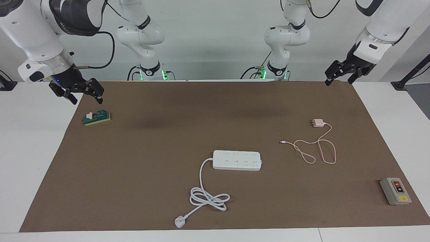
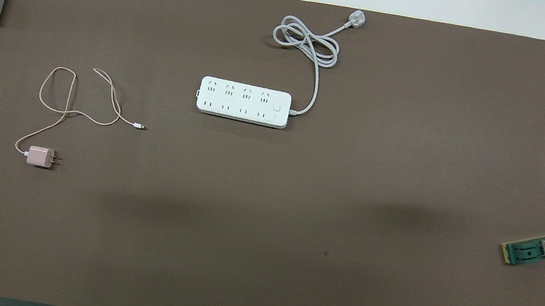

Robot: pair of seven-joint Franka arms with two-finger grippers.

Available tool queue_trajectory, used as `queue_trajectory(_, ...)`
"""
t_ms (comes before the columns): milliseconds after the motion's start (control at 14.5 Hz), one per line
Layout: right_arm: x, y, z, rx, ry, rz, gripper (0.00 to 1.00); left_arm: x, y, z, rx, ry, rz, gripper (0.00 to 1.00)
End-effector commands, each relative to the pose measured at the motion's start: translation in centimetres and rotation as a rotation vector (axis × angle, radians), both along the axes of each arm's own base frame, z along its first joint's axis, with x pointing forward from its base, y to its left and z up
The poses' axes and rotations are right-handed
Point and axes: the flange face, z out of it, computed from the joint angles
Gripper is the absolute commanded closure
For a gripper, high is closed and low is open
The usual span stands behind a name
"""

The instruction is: Unplug charger and place it aside

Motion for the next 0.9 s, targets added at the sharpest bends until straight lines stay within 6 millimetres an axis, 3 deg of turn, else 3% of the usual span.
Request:
queue_trajectory(0, -0.44, -0.73, 0.67, -0.016, -0.014, 0.011, 0.0, 0.0, 0.7, 0.3, 0.015, 0.01, -0.008, 0.0)
queue_trajectory(829, -0.65, 0.16, 0.73, -0.011, 0.0, -0.038, 0.0, -0.01, 1.59, 0.52, 0.026, -0.002, -0.043, 0.0)
